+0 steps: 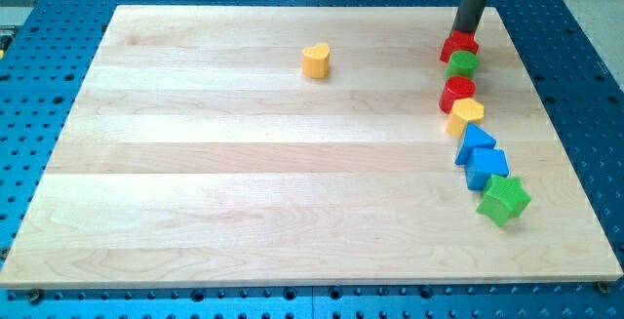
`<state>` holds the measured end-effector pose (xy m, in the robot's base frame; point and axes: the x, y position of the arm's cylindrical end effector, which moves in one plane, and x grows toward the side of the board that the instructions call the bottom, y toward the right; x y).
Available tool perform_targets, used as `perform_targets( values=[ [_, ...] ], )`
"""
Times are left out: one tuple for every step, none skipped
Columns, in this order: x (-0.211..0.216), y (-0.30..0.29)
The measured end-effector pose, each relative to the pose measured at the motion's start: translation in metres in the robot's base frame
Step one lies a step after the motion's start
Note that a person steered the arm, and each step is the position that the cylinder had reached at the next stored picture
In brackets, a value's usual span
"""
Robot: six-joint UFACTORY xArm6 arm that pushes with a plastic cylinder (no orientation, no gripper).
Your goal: Place the heart above the red star
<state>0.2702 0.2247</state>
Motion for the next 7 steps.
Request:
perform_targets(
  values=[
    [0.002,0.0],
    [-0.024,-0.042],
    [-0.004,-0.153],
    [-0.015,-0.254],
    [0.073,-0.288],
    [0.089,-0.248],
    [0.045,-0.191]
  ],
)
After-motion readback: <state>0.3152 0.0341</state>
